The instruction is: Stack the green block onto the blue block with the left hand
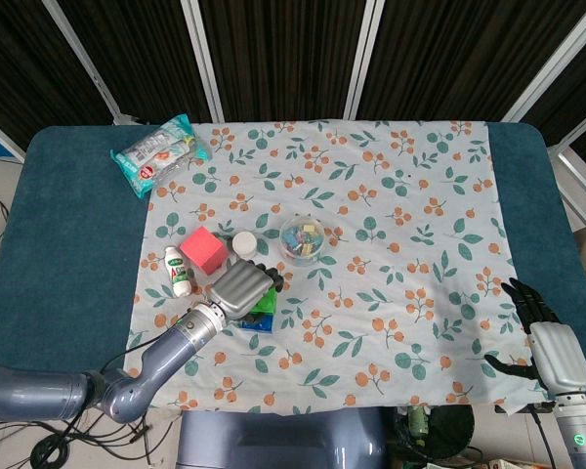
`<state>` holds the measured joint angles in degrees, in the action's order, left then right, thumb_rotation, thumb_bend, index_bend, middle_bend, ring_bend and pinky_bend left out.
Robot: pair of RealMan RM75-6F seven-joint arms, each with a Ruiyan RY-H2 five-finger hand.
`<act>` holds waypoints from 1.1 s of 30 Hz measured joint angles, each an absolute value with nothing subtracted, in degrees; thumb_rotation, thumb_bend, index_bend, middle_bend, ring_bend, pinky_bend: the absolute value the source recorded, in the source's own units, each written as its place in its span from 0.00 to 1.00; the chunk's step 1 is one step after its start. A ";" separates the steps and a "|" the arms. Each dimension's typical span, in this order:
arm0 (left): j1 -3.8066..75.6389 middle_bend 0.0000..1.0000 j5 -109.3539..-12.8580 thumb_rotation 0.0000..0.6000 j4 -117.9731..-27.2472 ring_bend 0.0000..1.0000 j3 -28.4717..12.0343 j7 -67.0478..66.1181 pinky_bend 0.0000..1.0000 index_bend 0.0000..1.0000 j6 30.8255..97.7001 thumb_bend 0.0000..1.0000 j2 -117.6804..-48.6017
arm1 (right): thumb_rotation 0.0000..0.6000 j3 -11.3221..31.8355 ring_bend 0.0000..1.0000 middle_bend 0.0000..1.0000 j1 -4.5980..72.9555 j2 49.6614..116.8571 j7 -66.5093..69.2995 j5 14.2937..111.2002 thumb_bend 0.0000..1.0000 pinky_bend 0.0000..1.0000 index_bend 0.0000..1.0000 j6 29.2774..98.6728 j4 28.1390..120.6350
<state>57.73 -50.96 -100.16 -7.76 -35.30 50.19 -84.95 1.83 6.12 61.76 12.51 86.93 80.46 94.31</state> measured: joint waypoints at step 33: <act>59.58 0.50 -49.92 1.00 -100.10 0.40 -5.96 -34.43 0.49 0.51 51.18 0.40 -84.71 | 1.00 1.83 0.00 0.00 6.06 61.74 12.51 87.14 0.11 0.21 0.00 80.65 94.23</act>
